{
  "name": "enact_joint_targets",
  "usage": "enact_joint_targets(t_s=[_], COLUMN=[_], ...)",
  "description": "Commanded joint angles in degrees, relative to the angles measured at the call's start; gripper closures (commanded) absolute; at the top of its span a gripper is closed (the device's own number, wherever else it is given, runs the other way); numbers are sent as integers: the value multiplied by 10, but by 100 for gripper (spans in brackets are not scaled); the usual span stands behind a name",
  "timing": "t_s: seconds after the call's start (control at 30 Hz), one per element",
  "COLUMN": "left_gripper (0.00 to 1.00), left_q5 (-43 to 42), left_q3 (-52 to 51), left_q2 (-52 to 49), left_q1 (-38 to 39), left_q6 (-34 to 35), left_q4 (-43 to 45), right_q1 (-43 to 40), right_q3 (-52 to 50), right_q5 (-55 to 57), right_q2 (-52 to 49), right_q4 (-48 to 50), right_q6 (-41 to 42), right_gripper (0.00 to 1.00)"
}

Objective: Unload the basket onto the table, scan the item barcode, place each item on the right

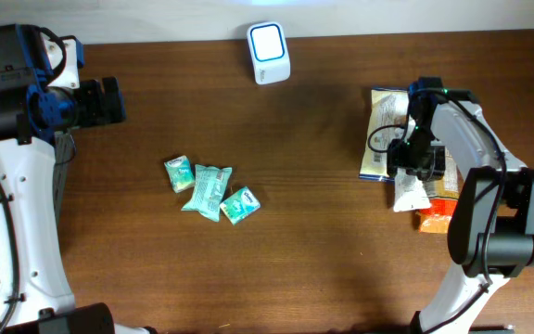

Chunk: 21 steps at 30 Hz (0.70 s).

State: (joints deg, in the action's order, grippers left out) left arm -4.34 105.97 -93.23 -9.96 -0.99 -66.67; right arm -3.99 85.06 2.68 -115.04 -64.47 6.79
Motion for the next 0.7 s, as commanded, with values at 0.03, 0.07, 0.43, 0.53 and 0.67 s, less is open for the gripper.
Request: enact_joint_targets(t_s=[0.03, 0.07, 0.43, 0.53, 0.67], left_gripper=[1, 1, 1, 1, 1], left_q5=[-4, -4, -4, -4, -4], left_q3=[4, 4, 4, 4, 4], left_q2=[3, 3, 3, 3, 3], left_q1=[-3, -3, -3, -3, -3], left_q6=[2, 2, 2, 2, 2], left_q4=[-1, -1, -1, -1, -1], right_q1=[-2, -2, 49, 91, 154], right_q3=[44, 69, 333, 332, 328], right_q5=[-31, -47, -252, -251, -245], right_q2=[12, 12, 12, 12, 10], right_q4=[-36, -54, -223, -221, -202], right_q6=[-29, -35, -100, -100, -97], right_gripper=[31, 30, 27, 25, 22])
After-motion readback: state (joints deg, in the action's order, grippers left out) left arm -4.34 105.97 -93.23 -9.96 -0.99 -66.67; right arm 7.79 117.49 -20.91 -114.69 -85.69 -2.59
